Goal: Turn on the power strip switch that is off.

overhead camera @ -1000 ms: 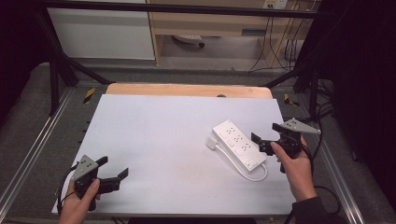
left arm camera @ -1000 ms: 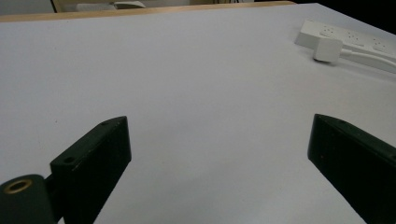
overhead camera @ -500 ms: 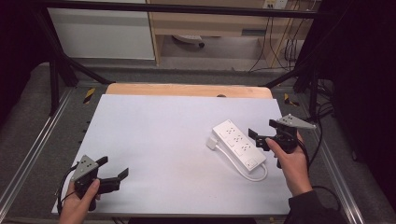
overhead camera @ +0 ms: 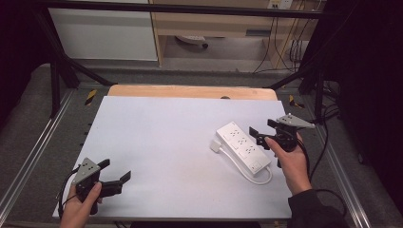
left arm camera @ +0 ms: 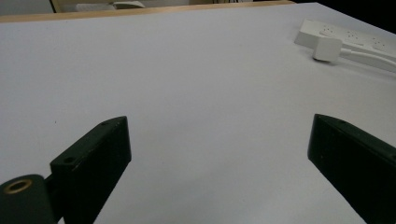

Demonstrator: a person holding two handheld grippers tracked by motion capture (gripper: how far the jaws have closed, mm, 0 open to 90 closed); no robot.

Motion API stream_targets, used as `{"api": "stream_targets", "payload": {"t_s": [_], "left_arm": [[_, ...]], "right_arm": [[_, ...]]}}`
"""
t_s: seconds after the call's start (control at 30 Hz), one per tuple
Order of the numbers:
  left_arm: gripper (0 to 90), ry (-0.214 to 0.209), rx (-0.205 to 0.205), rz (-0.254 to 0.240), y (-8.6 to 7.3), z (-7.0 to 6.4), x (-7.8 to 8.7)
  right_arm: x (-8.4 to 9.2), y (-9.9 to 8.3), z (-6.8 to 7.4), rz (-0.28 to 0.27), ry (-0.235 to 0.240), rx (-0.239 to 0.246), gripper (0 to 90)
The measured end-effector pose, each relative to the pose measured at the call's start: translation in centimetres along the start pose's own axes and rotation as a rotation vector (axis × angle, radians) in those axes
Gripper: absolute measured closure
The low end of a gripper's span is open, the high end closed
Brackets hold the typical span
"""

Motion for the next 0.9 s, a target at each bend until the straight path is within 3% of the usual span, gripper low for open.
{"api": "stream_targets", "payload": {"t_s": [0.23,0.9], "left_arm": [[5.9,-0.001,-0.001,0.0,0.0,0.0,0.0],[5.9,-0.004,-0.003,0.001,0.0,0.0,0.0]], "right_arm": [[-0.6,-0.1,0.1,-0.001,-0.008,0.012,22.3],[-2.1,-0.6,1.3,-0.03,0.004,0.066,69.0]]}}
Point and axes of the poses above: each handheld gripper's, and its own axes: x roughly backward along the jaws, y roughly out of its top, z roughly to its left, the point moved 8 cm from there along -x, roughly forward along the jaws, and after that the axes turned 9 degrees about -z, right-handed, at the moved point
